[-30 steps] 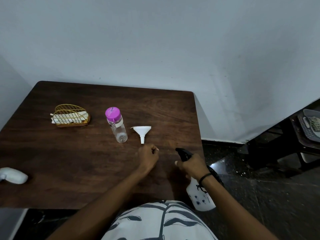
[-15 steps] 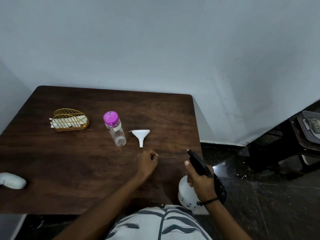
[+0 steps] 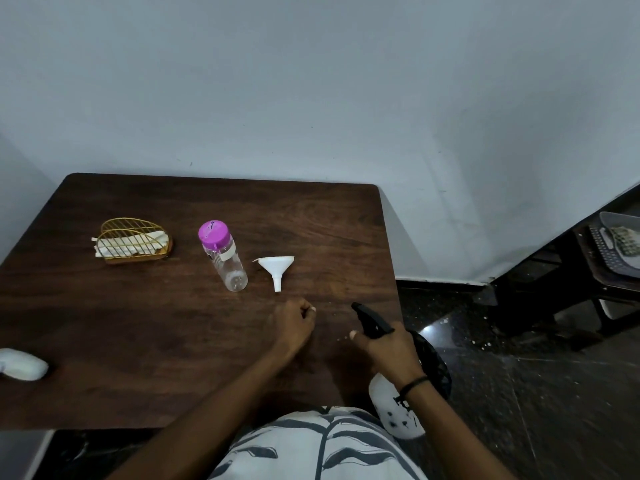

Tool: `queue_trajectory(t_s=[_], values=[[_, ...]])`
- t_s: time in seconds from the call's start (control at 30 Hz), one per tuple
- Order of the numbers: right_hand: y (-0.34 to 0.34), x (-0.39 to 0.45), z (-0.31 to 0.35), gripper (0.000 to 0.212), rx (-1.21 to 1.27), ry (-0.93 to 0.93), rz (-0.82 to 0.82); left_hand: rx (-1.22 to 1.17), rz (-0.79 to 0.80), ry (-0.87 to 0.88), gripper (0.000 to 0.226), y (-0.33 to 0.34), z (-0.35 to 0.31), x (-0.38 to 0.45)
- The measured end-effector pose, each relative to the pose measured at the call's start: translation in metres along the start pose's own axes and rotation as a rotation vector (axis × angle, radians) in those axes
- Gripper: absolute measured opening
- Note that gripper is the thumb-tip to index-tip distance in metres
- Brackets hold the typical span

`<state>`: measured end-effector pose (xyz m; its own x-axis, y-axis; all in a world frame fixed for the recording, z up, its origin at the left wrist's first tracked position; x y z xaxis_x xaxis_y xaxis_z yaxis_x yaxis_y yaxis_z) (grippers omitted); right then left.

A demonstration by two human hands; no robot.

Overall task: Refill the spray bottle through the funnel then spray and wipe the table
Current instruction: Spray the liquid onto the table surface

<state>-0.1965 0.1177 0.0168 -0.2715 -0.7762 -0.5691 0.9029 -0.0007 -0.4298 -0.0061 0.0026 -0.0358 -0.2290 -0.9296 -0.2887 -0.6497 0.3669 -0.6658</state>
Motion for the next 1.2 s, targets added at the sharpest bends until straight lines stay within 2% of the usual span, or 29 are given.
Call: queue_trajectory(t_s=[0.1,0.23,0.3,0.43,0.57,0.7,0.8,0.9,1.0,1.2], values=[[0.003,0.003,0.011,0.028,0.024,-0.037,0.101,0.012,0.002,-0.002,0.020,0.000,0.000,0.000],[0.001,0.010,0.011,0.030,-0.131,-0.035,0.047,0.006,0.018,-0.007,0.018,0.000,-0.002,-0.001],[0.000,0.011,0.013,0.018,-0.108,-0.031,0.039,0.011,0.017,-0.015,0.018,-0.002,-0.001,0.000],[-0.003,0.015,0.010,0.036,-0.118,0.001,0.098,-0.008,0.010,-0.023,0.028,-0.001,0.003,0.002],[-0.003,0.016,0.010,0.031,-0.164,-0.002,0.047,-0.014,0.004,-0.012,0.031,0.000,0.005,0.002],[-0.001,0.019,0.011,0.038,-0.101,0.012,0.082,-0.009,0.025,-0.011,0.023,0.001,0.000,0.003],[-0.001,0.022,0.009,0.050,-0.199,0.017,0.058,-0.001,0.041,-0.033,0.020,0.001,0.002,0.004],[0.000,0.020,0.015,0.040,-0.209,-0.013,0.066,0.004,0.032,-0.036,0.021,-0.001,0.002,0.004],[0.002,0.021,0.016,0.042,-0.174,-0.018,0.143,0.014,0.031,-0.036,0.020,-0.002,0.001,0.004],[-0.004,0.021,0.012,0.036,-0.285,0.019,0.051,0.034,0.016,-0.021,0.014,-0.004,-0.004,0.004]])
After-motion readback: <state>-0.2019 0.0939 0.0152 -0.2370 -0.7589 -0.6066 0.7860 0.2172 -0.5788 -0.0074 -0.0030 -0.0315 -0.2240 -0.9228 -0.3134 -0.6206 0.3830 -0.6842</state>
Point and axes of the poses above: each hand's wrist, its own x-axis towards the middle knuckle, its own y-axis out of the palm, z = x × y, the point moved 6 cm from there along x, towards the middle knuckle, and after that the axes turned 11 degrees about z, right-handed, at the moved point
